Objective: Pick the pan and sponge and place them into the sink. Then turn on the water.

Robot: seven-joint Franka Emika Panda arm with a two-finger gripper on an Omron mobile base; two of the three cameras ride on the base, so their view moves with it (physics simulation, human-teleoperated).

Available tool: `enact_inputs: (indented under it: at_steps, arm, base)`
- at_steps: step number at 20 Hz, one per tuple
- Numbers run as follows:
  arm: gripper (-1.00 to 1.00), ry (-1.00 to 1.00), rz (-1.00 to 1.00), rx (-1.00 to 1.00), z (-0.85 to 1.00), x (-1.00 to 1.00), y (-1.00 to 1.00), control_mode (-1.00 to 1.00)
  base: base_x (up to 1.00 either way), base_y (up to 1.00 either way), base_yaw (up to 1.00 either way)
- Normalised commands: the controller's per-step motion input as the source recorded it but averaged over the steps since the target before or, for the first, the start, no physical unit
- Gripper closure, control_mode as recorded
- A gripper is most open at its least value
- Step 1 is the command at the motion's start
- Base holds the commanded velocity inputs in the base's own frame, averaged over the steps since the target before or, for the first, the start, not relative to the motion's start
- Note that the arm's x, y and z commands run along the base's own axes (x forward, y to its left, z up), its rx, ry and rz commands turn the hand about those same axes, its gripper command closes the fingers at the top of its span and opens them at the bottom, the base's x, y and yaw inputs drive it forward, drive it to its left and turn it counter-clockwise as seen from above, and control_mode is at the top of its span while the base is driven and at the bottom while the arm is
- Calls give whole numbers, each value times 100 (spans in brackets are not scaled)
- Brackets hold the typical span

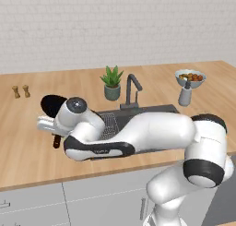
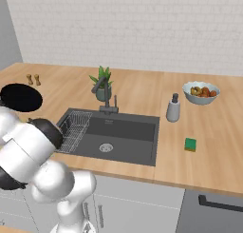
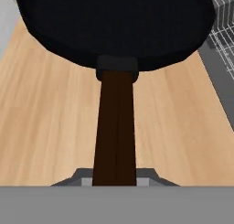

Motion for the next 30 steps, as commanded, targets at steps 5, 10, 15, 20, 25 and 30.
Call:
enact_inputs:
  at_steps: [5, 10, 15, 20, 25, 30]
  arm:
    - [100, -5, 15, 6, 79, -79, -62, -100]
    - [100, -7, 12, -1, 64, -88, -76, -100]
    - [100, -3, 10, -6, 56, -74, -77, -100]
    - [100, -2, 11, -9, 46, -57, -81, -100]
    - [100, 0, 13, -10, 37, -30, -81, -100]
    - [100, 0, 5, -2, 23, -4, -89, -100]
  base:
    - [0, 0, 0]
    - [0, 0, 0]
    - [0, 0, 0]
    - [0, 0, 0]
    - [0, 0, 0]
    - [0, 0, 0]
